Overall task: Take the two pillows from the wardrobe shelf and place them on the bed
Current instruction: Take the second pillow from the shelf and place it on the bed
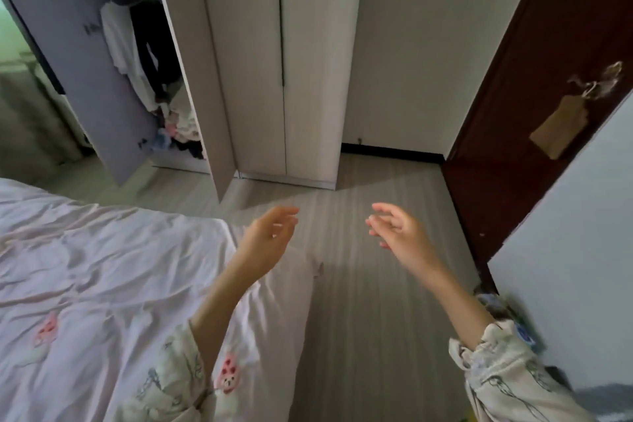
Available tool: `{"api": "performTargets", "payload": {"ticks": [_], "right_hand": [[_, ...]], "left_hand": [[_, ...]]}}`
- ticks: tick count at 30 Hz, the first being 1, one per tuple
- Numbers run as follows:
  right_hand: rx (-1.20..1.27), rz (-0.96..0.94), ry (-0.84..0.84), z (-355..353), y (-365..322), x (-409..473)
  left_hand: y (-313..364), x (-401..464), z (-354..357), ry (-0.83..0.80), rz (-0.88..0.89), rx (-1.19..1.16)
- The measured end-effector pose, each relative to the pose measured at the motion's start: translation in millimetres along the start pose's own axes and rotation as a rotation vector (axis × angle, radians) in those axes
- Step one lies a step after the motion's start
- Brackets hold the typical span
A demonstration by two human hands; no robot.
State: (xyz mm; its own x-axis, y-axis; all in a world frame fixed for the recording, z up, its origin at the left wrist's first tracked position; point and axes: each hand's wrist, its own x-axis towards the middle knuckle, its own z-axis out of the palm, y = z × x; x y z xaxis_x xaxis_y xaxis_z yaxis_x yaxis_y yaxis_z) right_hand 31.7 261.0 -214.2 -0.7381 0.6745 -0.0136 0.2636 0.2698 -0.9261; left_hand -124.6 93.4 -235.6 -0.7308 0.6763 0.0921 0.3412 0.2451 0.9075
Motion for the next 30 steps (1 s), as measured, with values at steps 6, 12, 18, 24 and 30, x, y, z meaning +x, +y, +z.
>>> {"api": "performTargets", "payload": {"ticks": [6,12,18,24,30], "right_hand": [[-0.055,0.042,-0.009,-30,33,143],[-0.065,-0.008,-0.056,-59,29,307],[-0.065,-0.055,-0.124,-54,11,441],[-0.075,-0.052,-0.210,-16,11,568],[-0.127,-0.110,-0.299,48,-13,713]], "left_hand": [[-32,126,41,-0.032,-0.086,0.059],[-19,281,52,0.063,-0.085,0.076],[-38,397,48,0.119,-0.140,0.080],[-71,503,32,0.179,-0.202,0.077],[-101,628,-7,0.269,-0.263,0.060]]}}
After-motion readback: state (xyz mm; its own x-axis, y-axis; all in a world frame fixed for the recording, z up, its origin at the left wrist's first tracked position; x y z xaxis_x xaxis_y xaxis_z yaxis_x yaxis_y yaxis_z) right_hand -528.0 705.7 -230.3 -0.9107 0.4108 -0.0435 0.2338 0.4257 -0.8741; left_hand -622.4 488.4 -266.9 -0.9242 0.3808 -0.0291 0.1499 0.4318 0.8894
